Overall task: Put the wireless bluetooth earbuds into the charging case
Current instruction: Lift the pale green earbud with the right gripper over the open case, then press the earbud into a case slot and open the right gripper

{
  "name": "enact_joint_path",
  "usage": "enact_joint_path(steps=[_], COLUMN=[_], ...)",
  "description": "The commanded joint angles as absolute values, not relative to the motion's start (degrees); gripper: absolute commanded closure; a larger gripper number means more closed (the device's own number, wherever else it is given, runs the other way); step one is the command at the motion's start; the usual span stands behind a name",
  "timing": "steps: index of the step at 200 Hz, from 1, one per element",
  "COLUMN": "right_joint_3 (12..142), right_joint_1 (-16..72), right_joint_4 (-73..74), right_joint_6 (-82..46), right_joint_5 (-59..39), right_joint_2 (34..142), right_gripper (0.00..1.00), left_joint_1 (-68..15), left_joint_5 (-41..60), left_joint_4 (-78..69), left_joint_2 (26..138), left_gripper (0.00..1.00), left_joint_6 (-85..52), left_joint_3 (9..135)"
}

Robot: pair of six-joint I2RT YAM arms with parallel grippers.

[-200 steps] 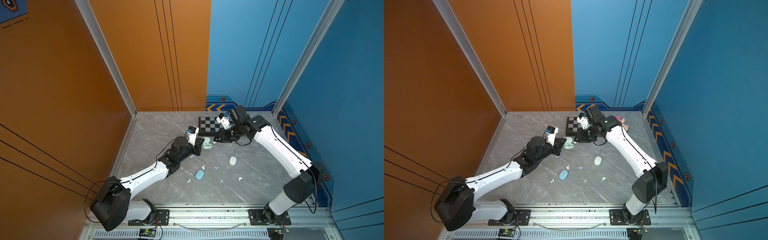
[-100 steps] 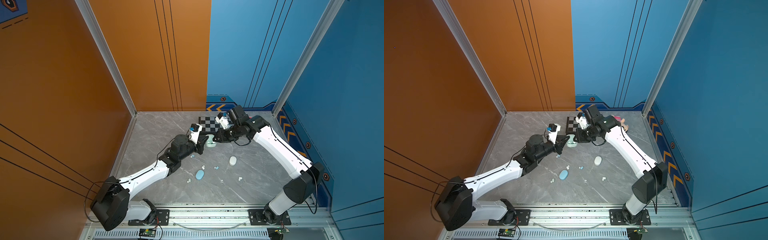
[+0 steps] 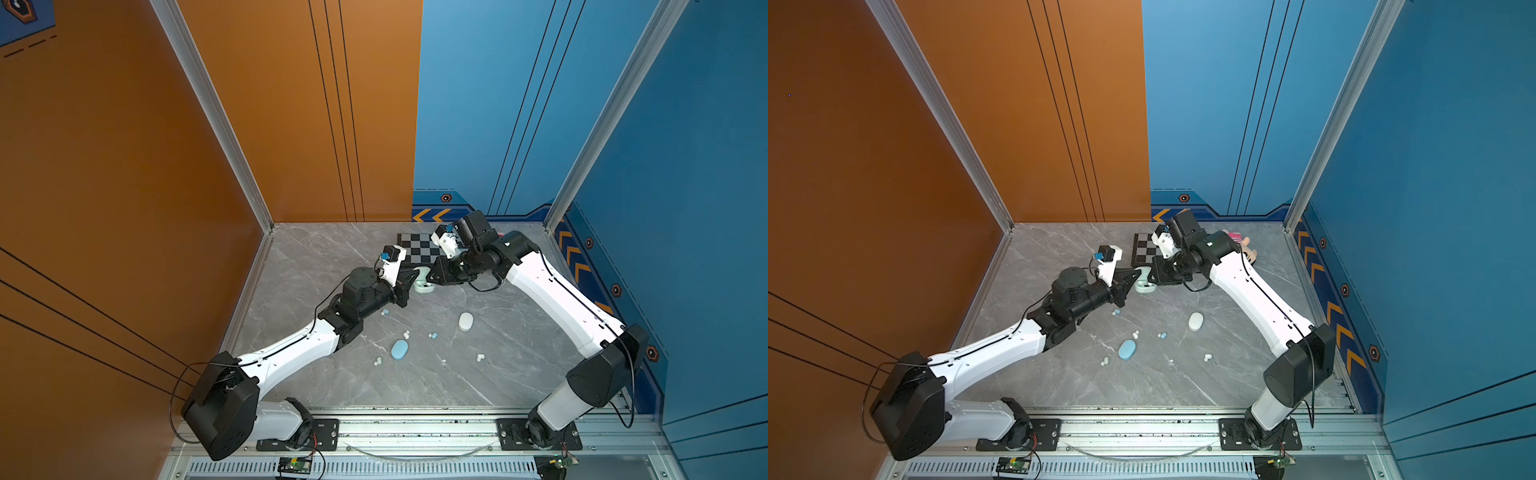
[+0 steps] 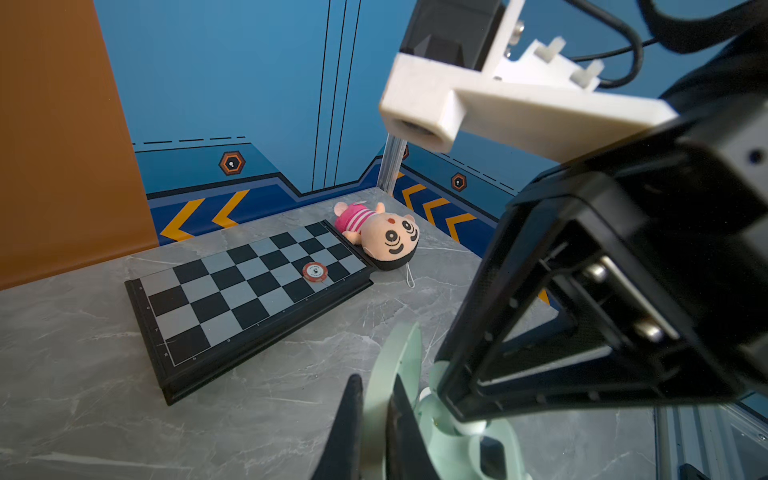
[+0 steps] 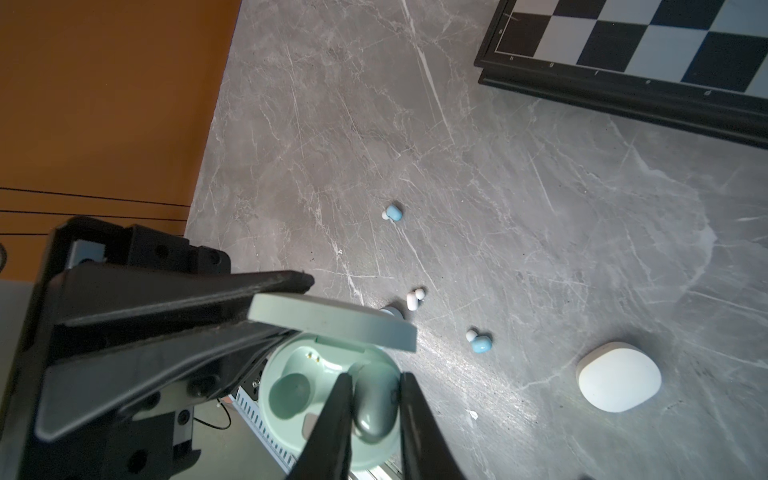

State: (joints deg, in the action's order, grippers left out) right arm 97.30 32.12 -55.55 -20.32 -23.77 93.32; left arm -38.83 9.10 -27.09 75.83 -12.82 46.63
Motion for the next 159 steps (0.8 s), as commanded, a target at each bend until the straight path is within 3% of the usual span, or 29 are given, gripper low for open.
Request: enact_joint_path(steps=[1,159], right_joint_3=[97.2,100.71], right_joint_1=[32.86,32.09], right_joint_4=[-57.22,-57.06], right_joint_6=[-18.72,-20.35], right_joint_5=[-23.51,-25.4], right_joint_2=[92.46,91.56], right_gripper=[0.76,0.63], left_joint_1=[-39.5,-39.65], left_joint_5=[9.39,8.62], left_joint_4=[-29.27,-30.7], left_joint_2=[76.21,76.19], left_gripper=[1.0,1.0], left_joint_6=[-11.69,-11.08], left_joint_3=[48.52,48.82])
